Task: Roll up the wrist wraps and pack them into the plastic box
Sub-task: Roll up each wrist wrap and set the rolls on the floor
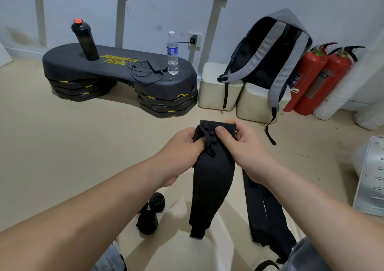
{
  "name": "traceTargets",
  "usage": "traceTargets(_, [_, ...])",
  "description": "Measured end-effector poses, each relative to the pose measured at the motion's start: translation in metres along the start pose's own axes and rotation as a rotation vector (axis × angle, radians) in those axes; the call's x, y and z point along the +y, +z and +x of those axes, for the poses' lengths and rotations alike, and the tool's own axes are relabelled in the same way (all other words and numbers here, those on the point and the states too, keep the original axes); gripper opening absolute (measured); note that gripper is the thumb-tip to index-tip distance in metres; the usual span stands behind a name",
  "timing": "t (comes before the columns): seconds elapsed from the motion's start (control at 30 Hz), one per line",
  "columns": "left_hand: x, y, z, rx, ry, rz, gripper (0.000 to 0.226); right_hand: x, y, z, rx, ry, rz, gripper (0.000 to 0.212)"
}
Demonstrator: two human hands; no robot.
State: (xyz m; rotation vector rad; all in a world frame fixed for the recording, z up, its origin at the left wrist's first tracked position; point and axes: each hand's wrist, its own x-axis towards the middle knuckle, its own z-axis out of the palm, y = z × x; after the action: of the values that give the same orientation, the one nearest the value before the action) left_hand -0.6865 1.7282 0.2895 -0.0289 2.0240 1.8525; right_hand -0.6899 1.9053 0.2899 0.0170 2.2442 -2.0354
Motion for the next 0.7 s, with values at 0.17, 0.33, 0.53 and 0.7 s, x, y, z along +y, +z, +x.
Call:
traceTargets(0.17, [0.000,0.001,-0.002,0.043,-0.017,-0.014,0.028,0.001,0.001,0.000,0.050,0.000,-0.045,0.021])
traceTargets(0.33, [0.000,-0.001,-0.004,0.037,-0.034,-0.027,0.018,0.001,0.003,0.000,0.064,0.008,-0.077,0.021])
traceTargets(0.53, [0.003,-0.001,-0.007,0.076,0.034,-0.016,0.034,-0.001,0.002,0.000,0.034,0.024,-0.104,0.022])
traceTargets(0.7, [0.006,0.007,-0.017,0.152,0.214,0.130,0.050,0.000,0.004,0.000,0.046,0.046,-0.104,0.020])
